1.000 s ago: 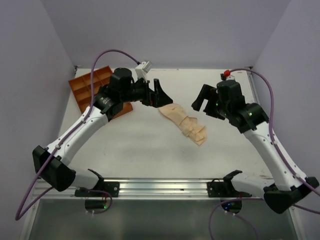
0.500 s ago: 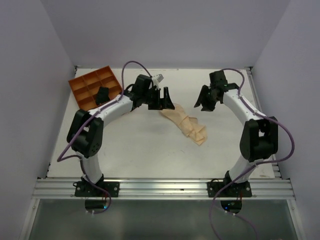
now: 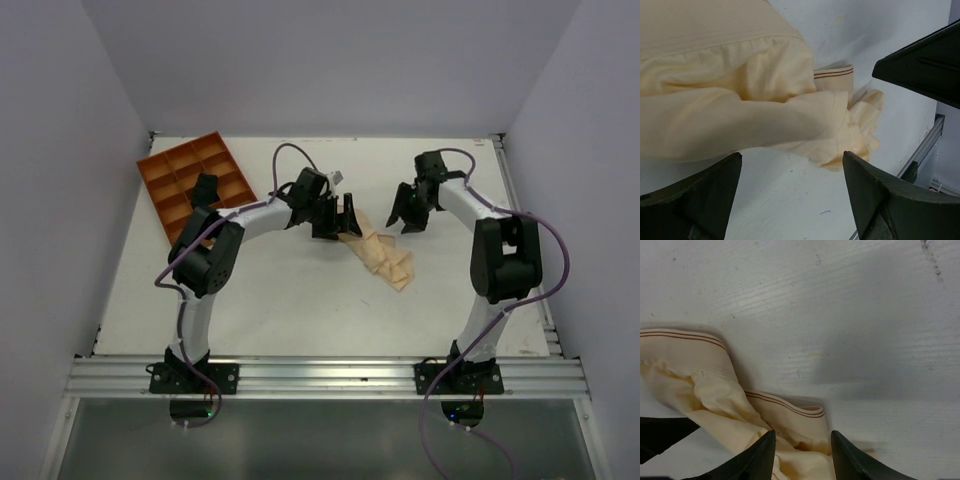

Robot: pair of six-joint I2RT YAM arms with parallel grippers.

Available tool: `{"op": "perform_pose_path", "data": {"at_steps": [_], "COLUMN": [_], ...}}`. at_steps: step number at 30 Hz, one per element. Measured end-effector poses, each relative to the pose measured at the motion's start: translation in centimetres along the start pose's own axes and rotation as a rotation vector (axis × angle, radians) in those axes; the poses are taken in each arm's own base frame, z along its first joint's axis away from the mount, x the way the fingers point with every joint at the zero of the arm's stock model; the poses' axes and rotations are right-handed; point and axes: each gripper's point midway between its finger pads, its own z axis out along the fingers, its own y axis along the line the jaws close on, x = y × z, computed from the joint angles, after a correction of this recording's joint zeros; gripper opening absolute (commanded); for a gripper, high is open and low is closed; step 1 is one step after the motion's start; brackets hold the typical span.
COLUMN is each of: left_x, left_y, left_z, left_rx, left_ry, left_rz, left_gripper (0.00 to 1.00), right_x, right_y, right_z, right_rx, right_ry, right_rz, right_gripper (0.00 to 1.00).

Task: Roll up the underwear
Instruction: Flatten the underwear

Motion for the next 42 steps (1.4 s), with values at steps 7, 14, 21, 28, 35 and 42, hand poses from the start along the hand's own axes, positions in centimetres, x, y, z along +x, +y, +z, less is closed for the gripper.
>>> {"op": "perform_pose_path", "data": {"at_steps": [7,14,21,28,35,42], "left_x": [0.1,0.2,1.8,6.5,14.4,13.1], "left_y": [0.4,1.3,2.7,4.0,7.3,7.9], "left_z": [1.9,2.6,0.9,-7.5,-12.8,-14.9], "left_rx": [-0.008,-0.044,-0.141,-0.29,-0.399,-0.48], "left_ry": [-0.003,-0.011,0.031,0.065,0.179,0.166], "left_rz": [-0.054,-0.106,-0.095,-0.049,-0.08,-0.023], "left_gripper": [0.83,0.22,0.0,0.04,0.46,0.69], "right_x": [0.6,1.7,1.8,3.5,7.8,9.8], "right_y": [-1.2,-1.3,-1.3,-3.1,-5.3,-6.1], "right_z": [2.1,3.6,3.7,2.5,-0.4,-1.8], "right_rx": [0.005,-0.014,-0.024,0.043,0.069,0.072], "right_ry": [0.045,0.093,0.099,0.11,0.126,0.127], "right_rz": [-0.007,-0.003,-0.018,-0.046,-0.067,-0.071], "right_gripper": [0.52,0.37,0.0,0.0,0.0,0.0]}}
